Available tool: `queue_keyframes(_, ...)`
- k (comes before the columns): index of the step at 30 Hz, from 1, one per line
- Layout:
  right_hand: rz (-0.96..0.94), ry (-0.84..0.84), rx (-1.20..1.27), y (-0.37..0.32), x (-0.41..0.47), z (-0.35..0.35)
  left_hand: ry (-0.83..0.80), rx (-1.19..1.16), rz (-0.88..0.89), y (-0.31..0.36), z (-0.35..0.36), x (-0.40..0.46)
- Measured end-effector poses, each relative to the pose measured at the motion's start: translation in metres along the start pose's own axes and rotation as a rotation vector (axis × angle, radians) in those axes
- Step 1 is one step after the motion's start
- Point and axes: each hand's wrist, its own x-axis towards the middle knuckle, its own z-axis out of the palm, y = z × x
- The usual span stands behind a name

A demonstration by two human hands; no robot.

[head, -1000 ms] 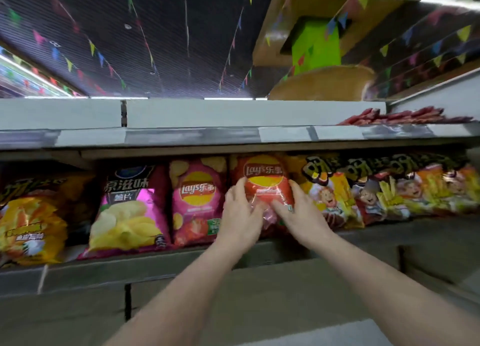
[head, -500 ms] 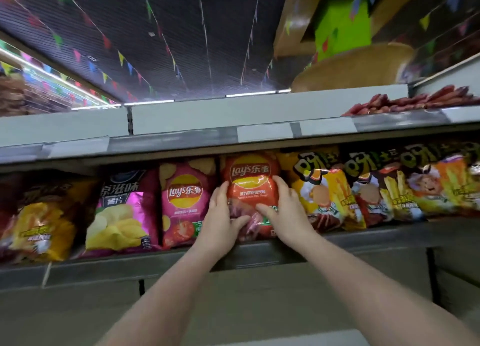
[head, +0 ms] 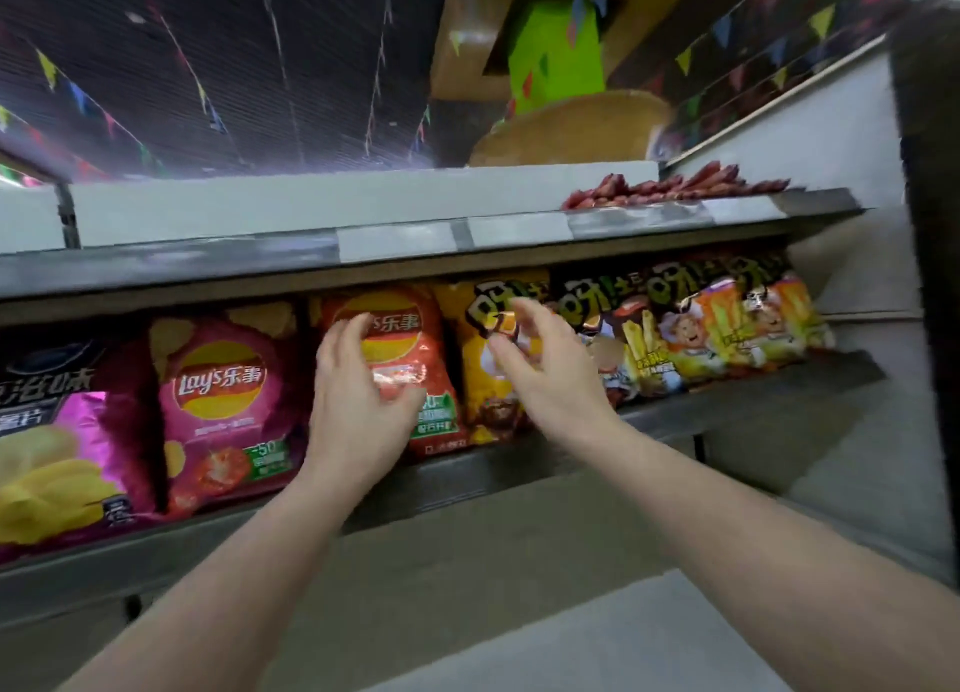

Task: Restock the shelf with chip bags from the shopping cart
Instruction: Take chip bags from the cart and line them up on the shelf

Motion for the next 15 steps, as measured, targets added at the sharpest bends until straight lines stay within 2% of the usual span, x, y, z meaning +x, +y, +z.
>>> queue_keyframes(7, 0.401, 0.314, 0.075, 0.09, 0.047, -0.105, -0.05, -0.116, 0.11, 0.046, 0.058, 0.002)
queue_keyframes(9, 0.466, 0.322, 0.042, 0.116, 0.055, -0.128, -0.071, -0.107, 0.075, 0.054, 0.078, 0.009)
queue_keyframes(12, 0.415, 0.198, -0.086, 0.138, 0.057, -0.135, -0.031, 0.051, -0.031, 0.064, 0.111, 0.021)
queue_keyframes(15, 0.191, 0.079, -0.245, 0.135, 0.056, -0.121, 0.041, 0.279, -0.097, 0.066, 0.133, 0.022)
